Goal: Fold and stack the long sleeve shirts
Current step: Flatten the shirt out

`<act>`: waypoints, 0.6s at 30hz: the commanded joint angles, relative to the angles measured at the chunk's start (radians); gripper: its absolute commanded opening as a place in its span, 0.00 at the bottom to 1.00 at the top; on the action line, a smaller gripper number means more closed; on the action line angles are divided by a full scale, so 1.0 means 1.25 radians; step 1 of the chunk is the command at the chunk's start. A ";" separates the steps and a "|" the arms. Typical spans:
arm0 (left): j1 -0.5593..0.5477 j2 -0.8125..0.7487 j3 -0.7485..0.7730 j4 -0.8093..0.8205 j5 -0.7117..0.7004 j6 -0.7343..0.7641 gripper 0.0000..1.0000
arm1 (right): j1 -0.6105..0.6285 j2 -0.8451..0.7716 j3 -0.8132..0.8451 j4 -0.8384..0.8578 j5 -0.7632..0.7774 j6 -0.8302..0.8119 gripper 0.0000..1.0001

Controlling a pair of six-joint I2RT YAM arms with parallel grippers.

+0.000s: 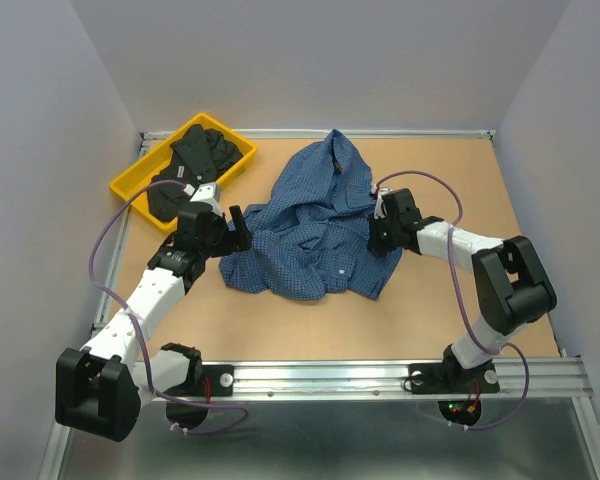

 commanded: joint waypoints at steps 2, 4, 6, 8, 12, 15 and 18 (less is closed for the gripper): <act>0.004 0.003 -0.005 0.025 0.001 0.008 0.94 | 0.001 -0.107 -0.004 0.016 0.002 0.008 0.01; 0.004 0.004 -0.007 0.025 0.000 0.008 0.94 | 0.001 -0.170 0.006 -0.009 0.015 0.007 0.01; 0.004 0.004 -0.007 0.024 -0.003 0.007 0.94 | 0.001 -0.216 0.033 -0.033 0.017 0.000 0.01; 0.004 0.005 -0.005 0.022 -0.005 0.008 0.94 | 0.001 -0.281 0.051 -0.076 0.013 -0.007 0.01; 0.005 0.003 -0.004 0.020 -0.019 0.005 0.94 | 0.001 -0.400 0.077 -0.127 -0.044 -0.011 0.01; 0.007 0.000 -0.004 0.018 -0.025 0.005 0.94 | 0.001 -0.477 0.070 -0.158 -0.068 -0.008 0.01; 0.008 -0.003 -0.004 0.019 -0.028 0.003 0.94 | 0.001 -0.596 0.057 -0.201 -0.110 -0.015 0.01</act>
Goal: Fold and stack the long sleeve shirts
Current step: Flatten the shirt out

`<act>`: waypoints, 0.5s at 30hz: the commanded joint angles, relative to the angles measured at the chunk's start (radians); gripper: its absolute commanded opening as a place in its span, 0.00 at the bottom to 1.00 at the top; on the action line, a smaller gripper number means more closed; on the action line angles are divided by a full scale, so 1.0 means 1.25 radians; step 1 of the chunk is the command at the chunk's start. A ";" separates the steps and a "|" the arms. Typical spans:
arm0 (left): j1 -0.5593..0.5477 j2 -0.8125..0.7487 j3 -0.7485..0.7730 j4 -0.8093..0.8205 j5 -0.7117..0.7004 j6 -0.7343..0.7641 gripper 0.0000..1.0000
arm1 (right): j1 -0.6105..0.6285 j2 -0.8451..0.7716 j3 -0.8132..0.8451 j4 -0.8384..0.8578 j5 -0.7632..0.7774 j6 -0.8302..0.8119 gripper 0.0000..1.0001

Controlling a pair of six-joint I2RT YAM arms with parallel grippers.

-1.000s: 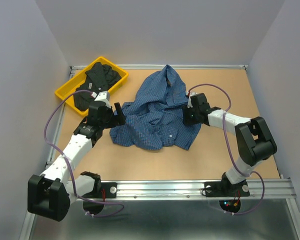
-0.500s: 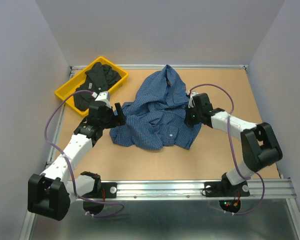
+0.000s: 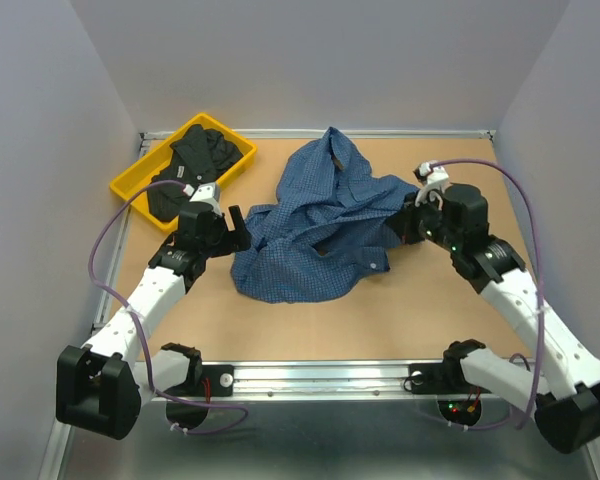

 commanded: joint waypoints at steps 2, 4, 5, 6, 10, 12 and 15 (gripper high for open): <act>0.008 -0.017 -0.004 0.019 -0.015 0.001 0.94 | 0.001 -0.142 0.020 -0.097 -0.069 -0.008 0.03; 0.008 -0.016 -0.004 0.020 -0.015 0.000 0.94 | 0.001 -0.179 0.013 -0.121 -0.064 0.001 0.05; 0.008 -0.016 -0.004 0.020 -0.015 -0.003 0.94 | 0.001 -0.207 0.007 -0.139 -0.057 0.014 0.05; 0.008 -0.015 -0.005 0.020 -0.014 -0.004 0.94 | 0.001 -0.224 -0.007 -0.148 -0.050 0.018 0.05; 0.007 -0.008 -0.007 0.019 -0.015 -0.015 0.94 | 0.001 -0.267 -0.013 -0.180 0.052 0.085 0.02; 0.008 -0.003 -0.008 0.025 -0.007 -0.024 0.94 | 0.000 -0.264 -0.011 -0.196 0.071 0.105 0.02; 0.007 0.024 -0.013 0.037 0.036 -0.060 0.94 | 0.001 -0.222 0.002 -0.226 0.072 0.139 0.08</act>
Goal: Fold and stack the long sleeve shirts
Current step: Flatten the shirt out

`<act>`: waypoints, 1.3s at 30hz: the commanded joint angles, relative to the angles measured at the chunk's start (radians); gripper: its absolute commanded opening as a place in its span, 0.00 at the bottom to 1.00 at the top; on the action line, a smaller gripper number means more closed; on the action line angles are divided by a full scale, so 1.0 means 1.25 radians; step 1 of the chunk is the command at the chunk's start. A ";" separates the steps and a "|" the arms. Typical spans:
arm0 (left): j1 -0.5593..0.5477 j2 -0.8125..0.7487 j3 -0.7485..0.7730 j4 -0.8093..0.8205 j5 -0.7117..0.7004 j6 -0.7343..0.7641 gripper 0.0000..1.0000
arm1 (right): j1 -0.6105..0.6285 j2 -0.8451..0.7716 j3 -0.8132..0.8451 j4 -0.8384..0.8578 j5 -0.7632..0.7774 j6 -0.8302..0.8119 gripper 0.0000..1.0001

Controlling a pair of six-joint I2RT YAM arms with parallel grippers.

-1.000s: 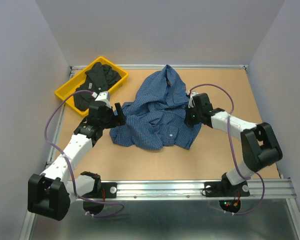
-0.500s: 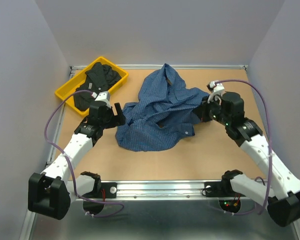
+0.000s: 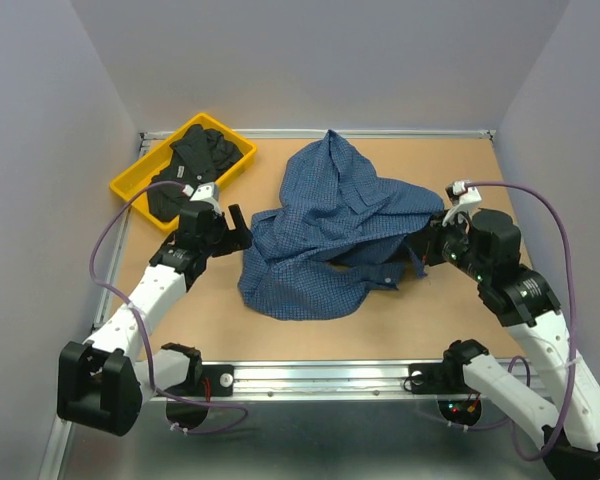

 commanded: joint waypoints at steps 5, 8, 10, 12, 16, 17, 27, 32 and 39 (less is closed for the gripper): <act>0.001 0.067 -0.010 0.059 0.059 -0.070 0.94 | 0.000 0.097 0.008 -0.092 0.055 0.124 0.32; 0.001 0.114 0.017 0.069 0.044 -0.074 0.94 | 0.000 0.127 0.026 -0.092 0.086 0.113 0.59; 0.001 0.163 0.047 0.075 0.032 -0.077 0.94 | 0.000 0.158 0.040 -0.091 0.098 0.099 0.68; 0.001 0.197 0.072 0.086 0.025 -0.081 0.94 | 0.000 0.180 0.057 -0.091 0.100 0.092 0.71; 0.001 0.327 0.165 0.101 0.019 -0.082 0.93 | 0.000 0.217 0.063 -0.071 0.114 0.075 0.80; 0.001 0.351 0.183 0.101 0.018 -0.079 0.93 | 0.000 0.222 0.062 -0.071 0.124 0.073 0.80; 0.001 0.585 0.330 0.075 0.032 -0.056 0.80 | -0.001 0.261 -0.011 0.025 0.176 0.093 0.82; -0.001 0.623 0.335 0.075 0.018 -0.067 0.67 | -0.001 0.286 -0.061 0.090 0.192 0.135 0.82; -0.007 0.605 0.268 0.110 0.036 -0.093 0.34 | -0.006 0.342 -0.144 0.179 0.205 0.203 0.82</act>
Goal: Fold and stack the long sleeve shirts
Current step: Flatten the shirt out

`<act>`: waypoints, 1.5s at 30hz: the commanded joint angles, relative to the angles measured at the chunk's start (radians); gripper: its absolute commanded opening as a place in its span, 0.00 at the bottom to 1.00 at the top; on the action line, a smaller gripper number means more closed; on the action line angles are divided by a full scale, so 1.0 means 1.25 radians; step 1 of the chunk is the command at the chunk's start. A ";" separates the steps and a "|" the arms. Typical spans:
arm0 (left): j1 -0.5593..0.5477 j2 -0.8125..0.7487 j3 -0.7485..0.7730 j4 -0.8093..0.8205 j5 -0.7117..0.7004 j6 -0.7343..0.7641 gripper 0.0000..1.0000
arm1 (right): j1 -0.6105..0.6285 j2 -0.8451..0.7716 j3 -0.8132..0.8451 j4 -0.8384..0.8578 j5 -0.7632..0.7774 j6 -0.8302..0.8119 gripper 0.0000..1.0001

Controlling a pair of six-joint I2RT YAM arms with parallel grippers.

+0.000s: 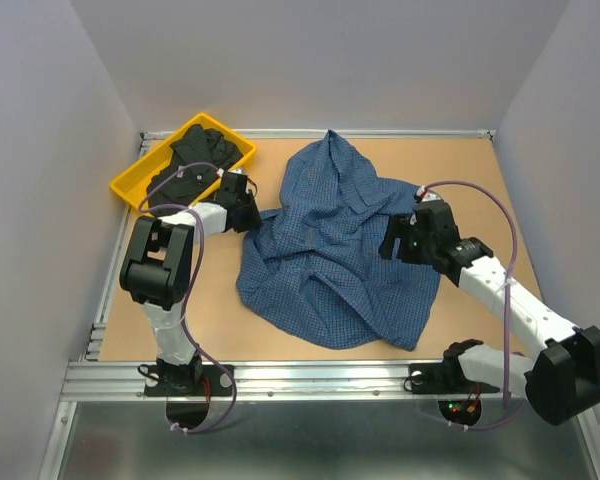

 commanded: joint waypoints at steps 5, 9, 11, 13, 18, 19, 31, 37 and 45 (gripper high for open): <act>-0.007 -0.055 -0.125 0.049 0.033 -0.041 0.06 | -0.018 0.054 -0.089 0.143 0.025 0.084 0.82; -0.007 -0.106 -0.184 0.074 0.036 -0.056 0.00 | -0.041 0.088 -0.121 0.196 0.021 0.101 0.82; -0.004 -0.151 -0.221 0.079 0.012 -0.066 0.00 | -0.059 0.114 -0.130 0.215 0.013 0.106 0.81; 0.000 -0.202 -0.244 0.081 -0.002 -0.085 0.00 | -0.078 0.138 -0.143 0.240 0.003 0.113 0.81; 0.035 -0.333 -0.341 0.069 -0.038 -0.138 0.00 | -0.136 0.215 -0.171 0.299 -0.046 0.155 0.80; 0.044 -0.380 -0.368 0.064 -0.044 -0.151 0.00 | -0.160 0.224 -0.181 0.307 -0.064 0.160 0.80; 0.132 -0.723 -0.524 -0.034 -0.135 -0.262 0.00 | -0.334 0.279 -0.214 0.328 -0.056 0.229 0.81; 0.132 -0.804 -0.572 -0.050 -0.083 -0.288 0.00 | -0.351 0.210 -0.175 0.318 -0.031 0.181 0.83; 0.120 -0.922 -0.636 -0.092 0.022 -0.327 0.00 | -0.348 0.122 -0.114 0.285 -0.099 0.083 0.83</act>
